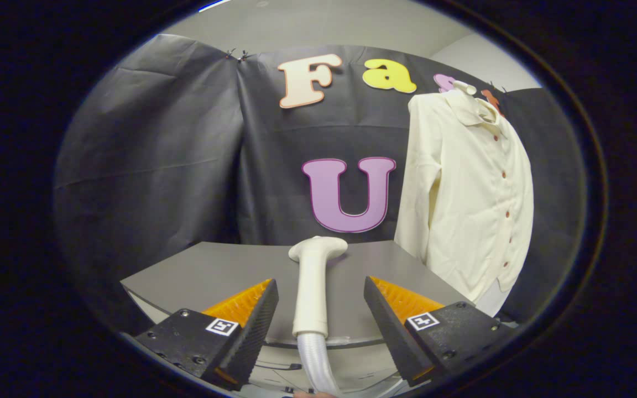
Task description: Iron the clothes twice with a garment steamer, once on the left side and once on the right side.
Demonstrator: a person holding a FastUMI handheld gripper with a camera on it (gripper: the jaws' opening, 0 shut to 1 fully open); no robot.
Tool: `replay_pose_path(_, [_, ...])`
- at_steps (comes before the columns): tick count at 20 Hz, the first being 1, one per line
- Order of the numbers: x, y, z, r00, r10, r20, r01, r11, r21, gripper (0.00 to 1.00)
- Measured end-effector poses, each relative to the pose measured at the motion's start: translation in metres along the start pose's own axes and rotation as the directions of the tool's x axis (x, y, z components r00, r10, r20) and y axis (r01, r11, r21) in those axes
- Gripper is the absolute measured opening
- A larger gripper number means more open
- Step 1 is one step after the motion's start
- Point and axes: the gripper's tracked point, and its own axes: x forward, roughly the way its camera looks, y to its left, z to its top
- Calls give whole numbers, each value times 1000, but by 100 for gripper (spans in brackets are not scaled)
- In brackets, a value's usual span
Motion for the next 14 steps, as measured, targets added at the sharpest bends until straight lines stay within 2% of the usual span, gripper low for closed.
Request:
replay_pose_path(7, [37, 6, -15, 993, -32, -115, 32, 999, -3, 88])
replay_pose_path(11, [54, 10, -26, 985, -42, -167, 44, 999, 9, 79])
replay_pose_path(14, [63, 10, -36, 978, -64, -197, 63, 998, -9, 66])
